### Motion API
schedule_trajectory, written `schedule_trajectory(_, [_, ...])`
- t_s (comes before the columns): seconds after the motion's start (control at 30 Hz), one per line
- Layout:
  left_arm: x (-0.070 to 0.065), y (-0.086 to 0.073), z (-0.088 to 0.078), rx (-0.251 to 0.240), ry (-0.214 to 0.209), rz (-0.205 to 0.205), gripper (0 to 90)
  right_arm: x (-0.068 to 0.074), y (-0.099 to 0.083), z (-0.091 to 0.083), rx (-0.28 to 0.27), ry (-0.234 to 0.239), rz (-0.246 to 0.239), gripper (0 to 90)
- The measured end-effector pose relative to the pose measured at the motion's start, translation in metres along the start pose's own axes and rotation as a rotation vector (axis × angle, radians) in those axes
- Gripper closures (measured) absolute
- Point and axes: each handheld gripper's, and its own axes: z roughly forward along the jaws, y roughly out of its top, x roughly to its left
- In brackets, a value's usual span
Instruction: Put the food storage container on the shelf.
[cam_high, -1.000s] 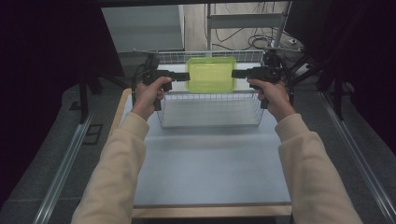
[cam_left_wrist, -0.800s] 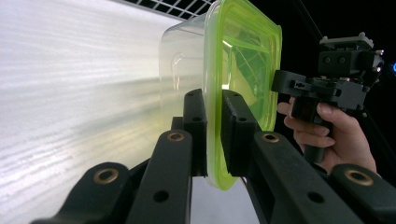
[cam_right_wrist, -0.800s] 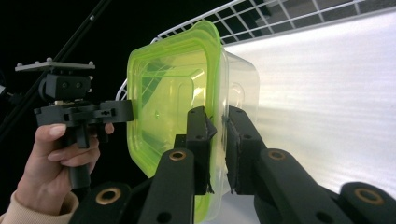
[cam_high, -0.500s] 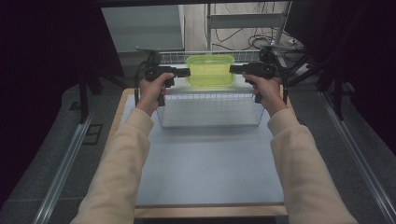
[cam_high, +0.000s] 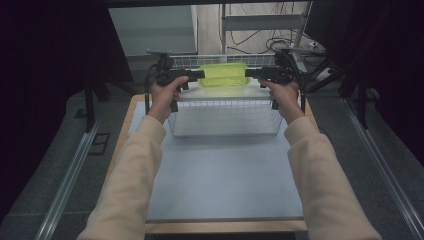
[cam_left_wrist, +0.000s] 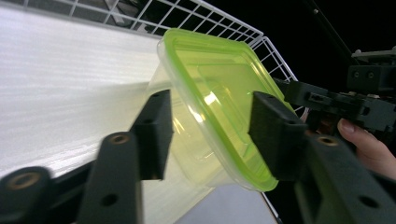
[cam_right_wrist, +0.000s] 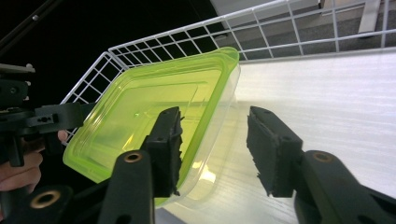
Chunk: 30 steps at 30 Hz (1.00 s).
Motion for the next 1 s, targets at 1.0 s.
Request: schedule_trajectory(1.0, [-0.053, -0.123, -0.082, 0.012, -0.026, 0.172, 27.5, 0.028, -0.091, -0.09, 0.007, 0.179, -0.271, 38.5])
